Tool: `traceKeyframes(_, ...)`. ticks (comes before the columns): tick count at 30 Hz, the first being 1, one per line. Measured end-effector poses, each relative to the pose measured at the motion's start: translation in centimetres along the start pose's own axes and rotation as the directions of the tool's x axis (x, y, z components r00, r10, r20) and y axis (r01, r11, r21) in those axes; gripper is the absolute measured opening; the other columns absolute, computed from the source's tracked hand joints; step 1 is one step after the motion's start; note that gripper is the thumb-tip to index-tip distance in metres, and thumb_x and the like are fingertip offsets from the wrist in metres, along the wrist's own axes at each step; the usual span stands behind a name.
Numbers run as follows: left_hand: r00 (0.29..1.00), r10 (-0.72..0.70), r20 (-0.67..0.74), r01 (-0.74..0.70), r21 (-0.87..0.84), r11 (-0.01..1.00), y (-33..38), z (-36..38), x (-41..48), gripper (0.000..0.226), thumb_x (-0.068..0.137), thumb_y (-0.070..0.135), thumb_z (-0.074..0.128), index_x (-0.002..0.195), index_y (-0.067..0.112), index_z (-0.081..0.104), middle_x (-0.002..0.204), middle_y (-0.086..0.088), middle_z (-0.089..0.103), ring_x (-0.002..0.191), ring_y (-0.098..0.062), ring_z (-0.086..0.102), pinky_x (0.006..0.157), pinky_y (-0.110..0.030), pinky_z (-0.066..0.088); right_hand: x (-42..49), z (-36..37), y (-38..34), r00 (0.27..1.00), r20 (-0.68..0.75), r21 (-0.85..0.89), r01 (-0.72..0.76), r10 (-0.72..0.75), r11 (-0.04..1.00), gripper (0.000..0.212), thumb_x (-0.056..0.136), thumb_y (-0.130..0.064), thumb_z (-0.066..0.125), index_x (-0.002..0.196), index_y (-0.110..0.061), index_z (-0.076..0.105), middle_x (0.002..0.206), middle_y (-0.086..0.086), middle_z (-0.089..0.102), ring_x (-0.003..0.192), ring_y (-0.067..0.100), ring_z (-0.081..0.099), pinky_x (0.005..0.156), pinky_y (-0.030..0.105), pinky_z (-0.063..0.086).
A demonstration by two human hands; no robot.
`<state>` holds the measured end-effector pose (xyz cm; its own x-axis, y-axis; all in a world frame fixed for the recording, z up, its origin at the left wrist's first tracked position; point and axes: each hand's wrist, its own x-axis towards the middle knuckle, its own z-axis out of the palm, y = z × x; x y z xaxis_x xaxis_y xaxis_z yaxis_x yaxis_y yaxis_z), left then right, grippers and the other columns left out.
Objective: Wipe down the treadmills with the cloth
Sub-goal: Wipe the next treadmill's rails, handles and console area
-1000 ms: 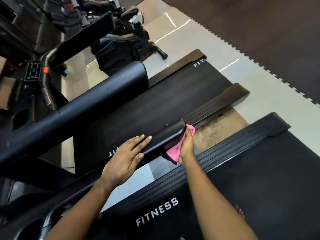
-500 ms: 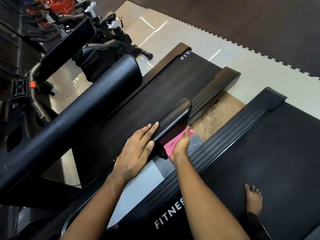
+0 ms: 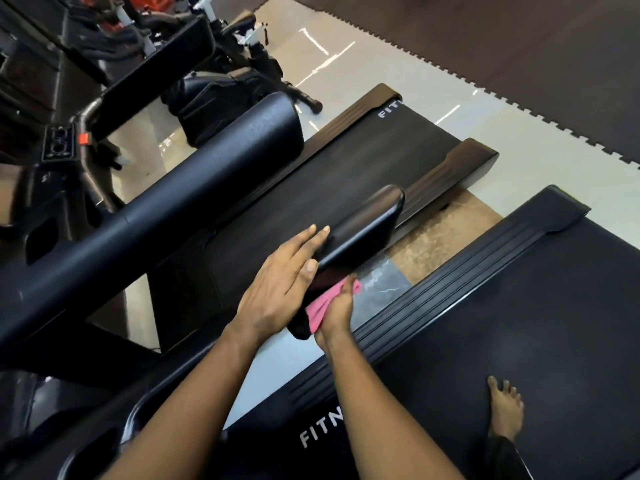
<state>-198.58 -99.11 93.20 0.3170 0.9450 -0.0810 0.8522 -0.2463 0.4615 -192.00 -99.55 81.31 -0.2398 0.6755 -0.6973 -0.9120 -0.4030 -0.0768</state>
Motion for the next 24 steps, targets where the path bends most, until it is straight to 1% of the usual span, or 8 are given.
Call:
traceKeyframes(3,0.994,-0.051,-0.097,0.042,-0.091,0.995,0.1,-0.5,-0.9,0.049,0.108,0.041,0.027,0.154,0.028,0.039,0.163,0.012,0.027,0.15,-0.005,0.024,0.122,-0.047,0.027,-1.2,-1.2,0.2,0.997,-0.046,-0.103,0.061,-0.066,0.993,0.053,0.103,-0.057,0.038,0.127,-0.016,0.063,0.134,0.012,0.064,0.111,0.024,0.065,0.1,0.038,0.049)
traceKeyframes(7,0.975,-0.085,-0.206,0.09,0.014,0.996,-1.4,-2.5,-4.7,0.046,0.108,0.039,0.031,0.149,0.026,0.048,0.16,0.012,0.034,0.147,-0.003,0.029,0.12,-0.047,0.028,0.3,0.1,-2.5,0.963,-0.107,-0.016,0.247,-0.247,0.969,0.054,0.106,-0.056,0.033,0.131,-0.017,0.06,0.12,-0.001,0.067,0.117,0.019,0.06,0.094,0.028,0.048)
traceKeyframes(11,0.956,-0.184,-0.23,0.208,0.086,0.974,-4.7,-3.4,-10.6,0.046,0.108,0.044,0.029,0.147,0.029,0.05,0.157,0.013,0.038,0.146,-0.002,0.031,0.12,-0.049,0.029,0.5,-0.5,1.5,0.992,-0.05,-0.077,0.116,-0.12,0.99,0.062,0.102,-0.065,0.03,0.124,-0.02,0.067,0.12,0.005,0.072,0.118,0.023,0.064,0.099,0.035,0.05)
traceKeyframes(14,0.948,-0.225,-0.223,0.259,0.134,0.957,-6.7,-3.6,-13.2,0.049,0.107,0.046,0.026,0.147,0.029,0.049,0.157,0.013,0.039,0.146,-0.002,0.031,0.123,-0.051,0.022,-1.4,-2.7,2.8,0.999,-0.027,-0.205,0.012,-0.018,0.979,0.061,0.103,-0.064,0.032,0.094,-0.025,0.077,0.093,-0.004,0.077,0.089,0.009,0.071,0.084,0.028,0.051)
traceKeyframes(16,0.939,-0.255,-0.232,0.292,0.138,0.946,-7.7,-3.8,-14.2,0.05,0.107,0.046,0.025,0.148,0.028,0.048,0.157,0.012,0.04,0.146,-0.003,0.031,0.124,-0.049,0.019,-1.6,-3.1,1.4,0.996,-0.045,-0.239,0.06,-0.073,0.969,0.063,0.102,-0.067,0.028,0.107,-0.021,0.07,0.097,-0.004,0.071,0.093,0.01,0.066,0.083,0.024,0.049)
traceKeyframes(19,0.931,-0.287,-0.227,0.327,0.162,0.931,-8.7,-3.8,-14.7,0.054,0.107,0.047,0.02,0.151,0.028,0.044,0.157,0.011,0.04,0.147,-0.004,0.03,0.124,-0.05,0.016,0.2,-2.4,0.0,0.981,-0.042,-0.196,0.178,-0.19,0.964,0.075,0.099,-0.071,0.024,0.139,-0.015,0.054,0.13,0.006,0.061,0.123,0.021,0.057,0.109,0.035,0.042)
traceKeyframes(22,0.938,-0.289,-0.192,0.324,0.186,0.928,-8.9,-3.4,-14.3,0.055,0.106,0.047,0.018,0.153,0.029,0.04,0.157,0.012,0.039,0.147,-0.004,0.028,0.125,-0.045,0.011,0.7,-0.9,1.9,0.991,0.009,-0.166,0.133,-0.133,0.977,0.073,0.097,-0.075,0.028,0.138,-0.022,0.056,0.134,0.007,0.063,0.121,0.022,0.06,0.112,0.039,0.039)
traceKeyframes(24,0.939,-0.279,-0.2,0.317,0.193,0.929,-9.0,-3.4,-14.4,0.055,0.106,0.047,0.019,0.152,0.027,0.041,0.155,0.012,0.04,0.146,-0.006,0.03,0.125,-0.045,0.013,0.1,-1.3,3.9,1.0,0.025,-0.287,0.023,-0.017,0.958,0.073,0.094,-0.079,0.031,0.132,-0.022,0.058,0.124,0.008,0.064,0.112,0.021,0.062,0.106,0.038,0.043)
